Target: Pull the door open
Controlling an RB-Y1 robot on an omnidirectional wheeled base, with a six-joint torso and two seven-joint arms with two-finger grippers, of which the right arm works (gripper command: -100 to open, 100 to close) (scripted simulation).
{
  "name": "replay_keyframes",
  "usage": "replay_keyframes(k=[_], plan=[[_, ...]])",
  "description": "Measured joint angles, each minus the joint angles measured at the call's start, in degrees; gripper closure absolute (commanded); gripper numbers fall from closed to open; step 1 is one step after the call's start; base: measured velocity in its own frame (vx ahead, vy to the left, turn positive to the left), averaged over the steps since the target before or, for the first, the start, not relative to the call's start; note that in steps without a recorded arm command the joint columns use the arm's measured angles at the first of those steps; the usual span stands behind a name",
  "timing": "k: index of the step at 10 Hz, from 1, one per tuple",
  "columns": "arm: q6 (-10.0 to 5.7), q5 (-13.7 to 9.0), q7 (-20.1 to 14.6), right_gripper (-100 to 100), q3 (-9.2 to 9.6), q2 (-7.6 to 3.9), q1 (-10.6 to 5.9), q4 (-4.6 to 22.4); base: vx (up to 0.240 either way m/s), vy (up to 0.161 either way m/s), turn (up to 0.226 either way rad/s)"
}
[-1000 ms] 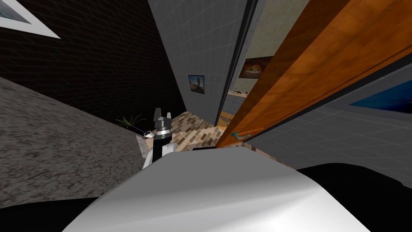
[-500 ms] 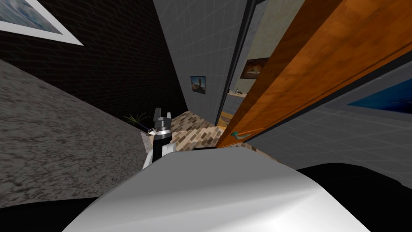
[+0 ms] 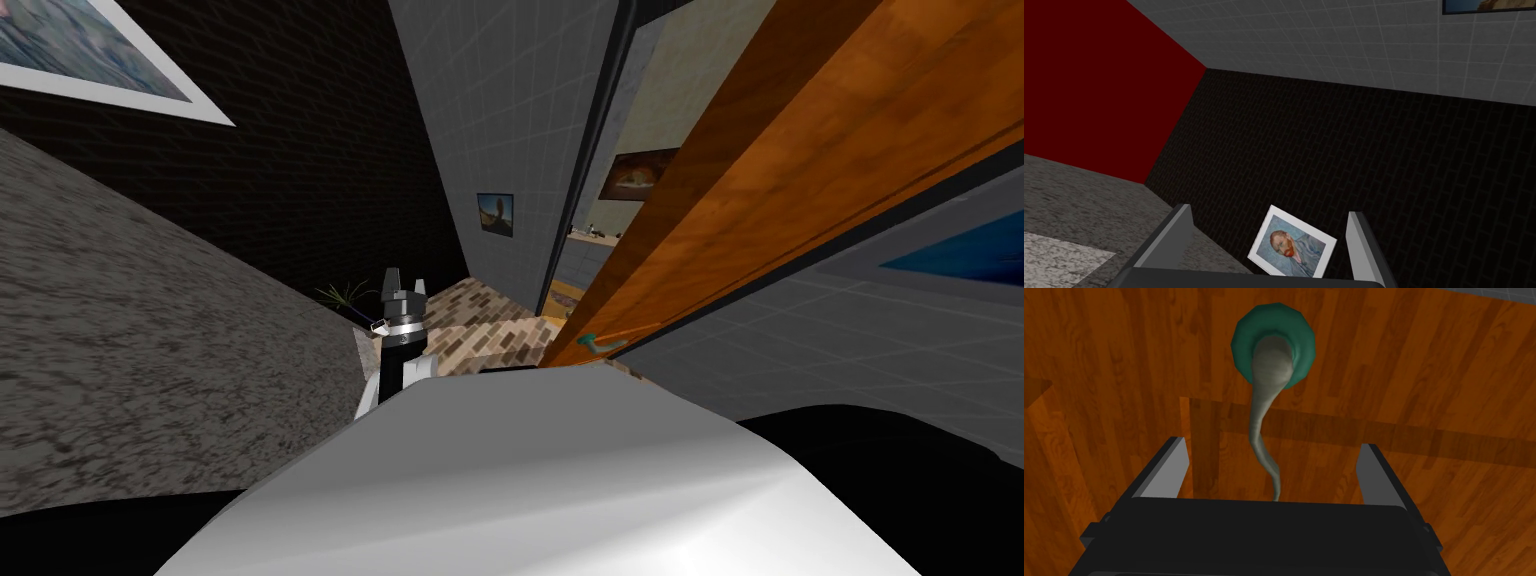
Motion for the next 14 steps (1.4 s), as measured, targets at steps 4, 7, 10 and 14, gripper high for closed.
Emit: replay_keyframes(k=[4,7,10,14], plan=[[2.15,-0.70,-0.37,-100,-0.28,-0.56,-1.62,1.44,0.100,0.053,0.073],[4.10,-1.98,-1.20,-100,-0.83,-1.14,-3.28,2.12,0.012,0.018,0.106],[4.13,-1.98,-1.21,100,-0.83,-1.14,-3.28,2.10,-0.001,0.000,-0.004],[4.10,-1.98,-1.20,-100,-0.83,-1.14,-3.28,2.12,-0.004,-0.004,-0.033]])
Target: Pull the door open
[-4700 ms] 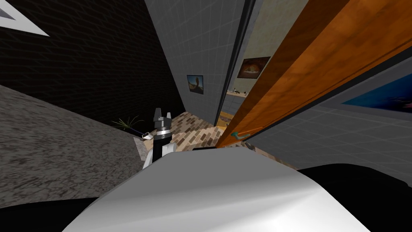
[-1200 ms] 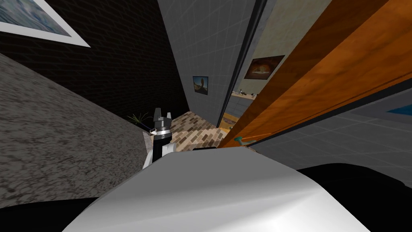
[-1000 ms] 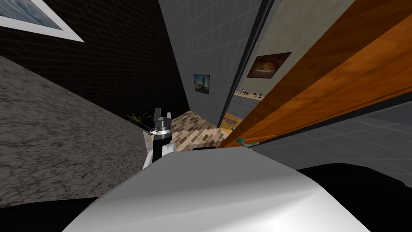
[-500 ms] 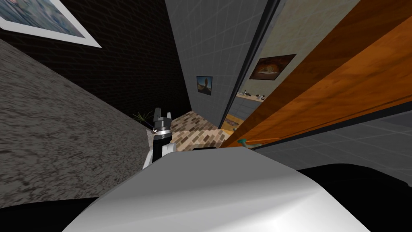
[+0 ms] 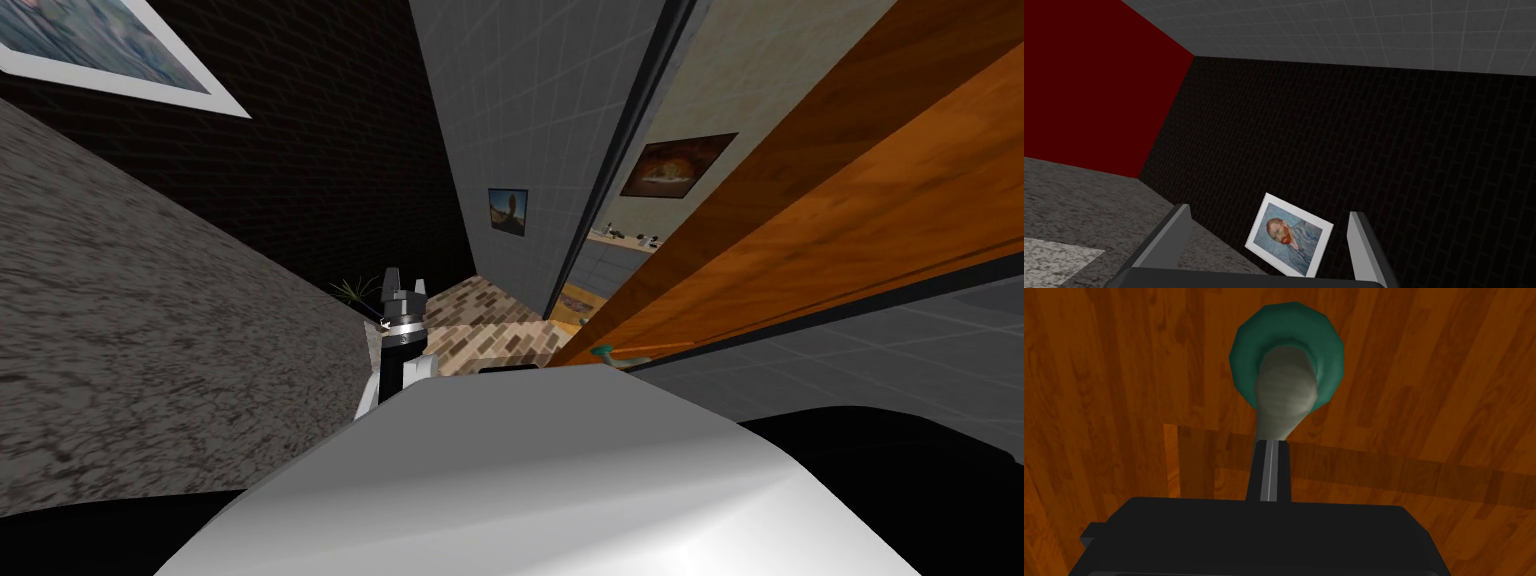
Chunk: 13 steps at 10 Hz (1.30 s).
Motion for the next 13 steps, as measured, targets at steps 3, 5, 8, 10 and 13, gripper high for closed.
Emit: replay_keyframes(k=[3,5,8,10,13], plan=[[-1.10,-0.42,0.96,-100,-0.75,1.06,1.70,1.54,-0.038,-0.027,-0.095],[-3.70,-0.67,1.52,-100,-1.18,1.91,3.23,1.41,-0.123,-0.045,-0.080],[-4.50,-0.87,1.33,-100,-1.48,2.46,4.79,-0.64,-0.011,0.004,0.017],[-2.81,-1.21,1.05,-100,-1.58,2.23,4.40,-0.61,0.154,0.080,0.081],[-0.67,-2.04,0.54,-100,-1.75,1.76,2.96,0.01,0.216,0.057,0.080]])
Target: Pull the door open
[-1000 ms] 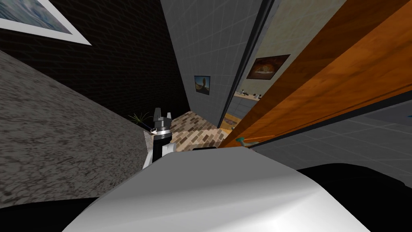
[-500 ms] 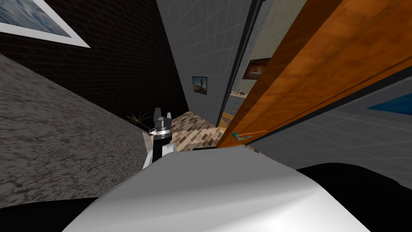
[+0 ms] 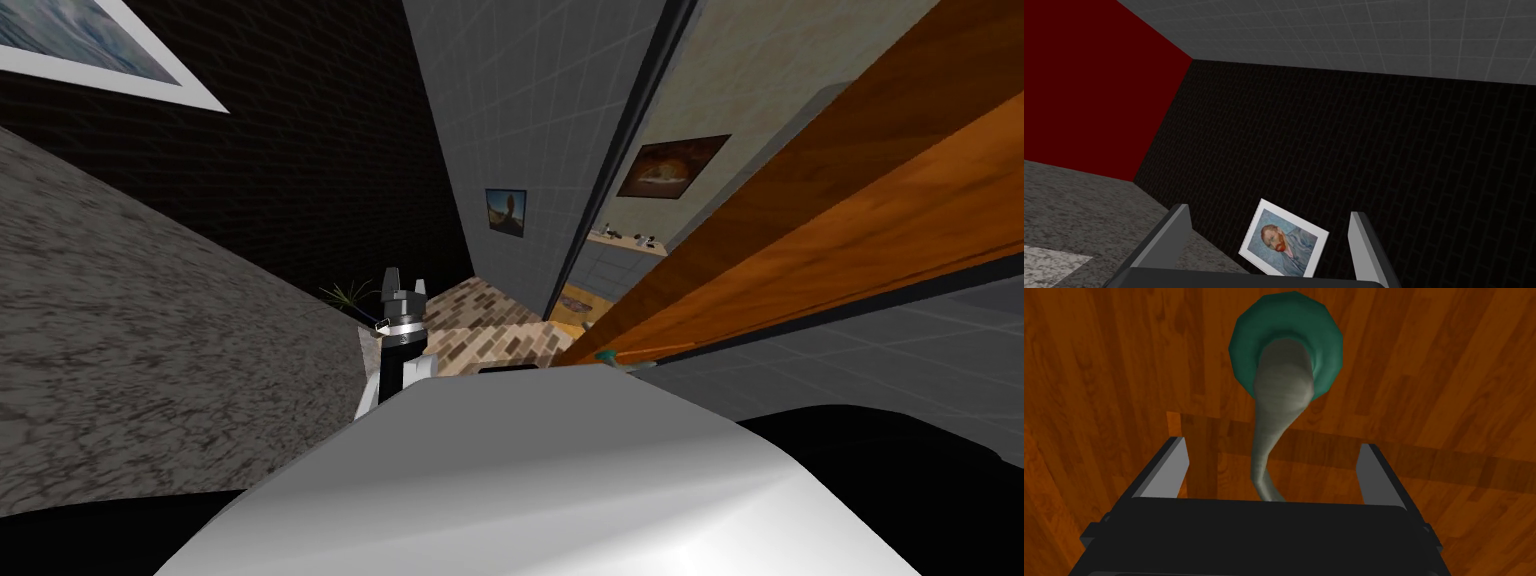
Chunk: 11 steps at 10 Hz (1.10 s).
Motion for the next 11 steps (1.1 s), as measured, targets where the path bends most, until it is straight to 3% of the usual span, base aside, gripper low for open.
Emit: replay_keyframes(k=[1,2,7,11], plan=[[0.27,-0.46,-0.35,-100,-0.13,-0.10,-0.24,-0.53,0.126,0.000,0.029],[0.37,-0.52,-0.45,100,-0.14,-0.11,-0.29,-0.67,-0.019,0.002,-0.022],[0.36,-0.49,-0.40,100,-0.15,-0.14,-0.37,-0.58,-0.022,-0.003,0.001],[0.78,-0.76,-0.07,100,-0.67,0.50,0.33,-0.03,-0.090,-0.034,0.234]])
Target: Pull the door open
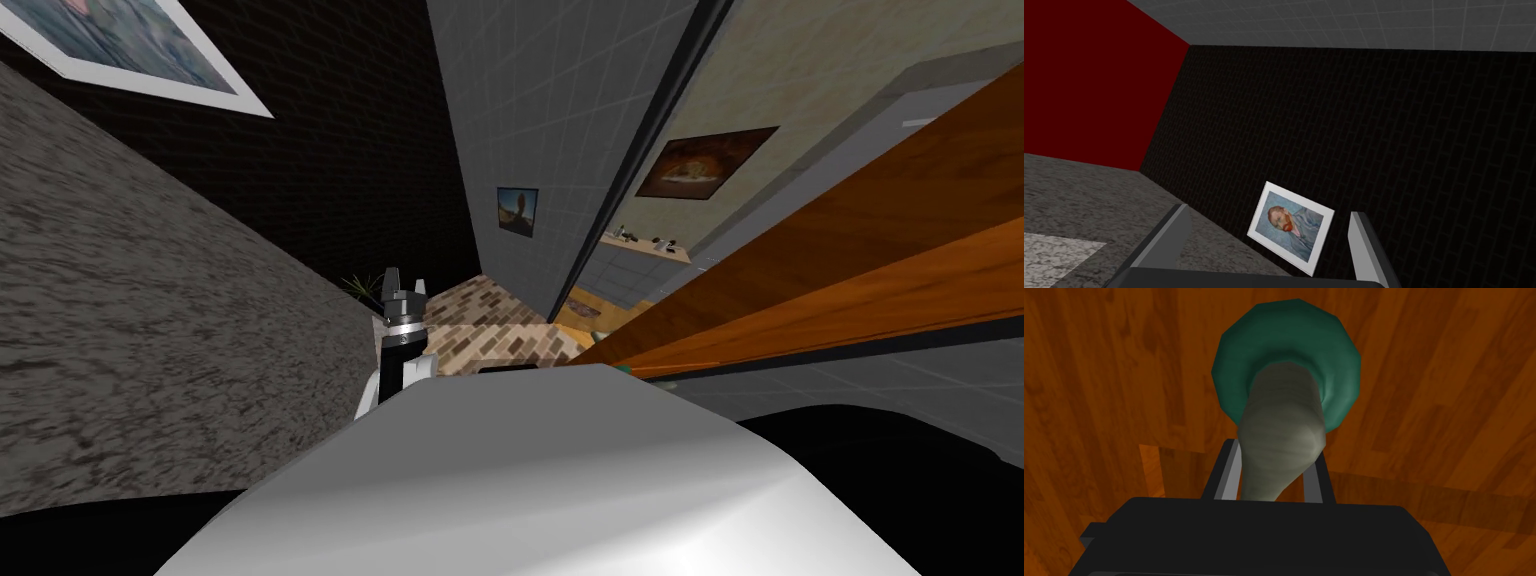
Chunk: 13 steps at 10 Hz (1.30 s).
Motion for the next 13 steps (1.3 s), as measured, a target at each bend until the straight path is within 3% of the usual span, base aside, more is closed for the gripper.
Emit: replay_keyframes(k=[1,2,5,7,9,12,13], plan=[[-0.45,-0.07,0.19,100,-0.17,0.07,-0.11,1.14,-0.137,-0.048,0.279],[0.22,-0.22,0.19,100,-0.44,0.73,1.10,-0.51,-0.147,-0.053,0.298],[0.11,-0.39,0.64,100,-0.85,1.61,2.04,-0.61,-0.067,-0.015,0.076],[-1.06,-0.56,1.00,100,-1.20,1.60,1.85,1.40,-0.156,-0.031,0.351],[-2.00,-0.78,1.50,100,-1.70,2.63,2.86,1.21,-0.169,-0.069,0.214],[-5.06,-0.80,2.30,100,-2.00,3.32,2.70,4.13,-0.204,-0.037,0.196],[-4.53,-0.90,2.09,100,-2.20,4.28,4.65,1.11,-0.138,-0.024,0.035]])
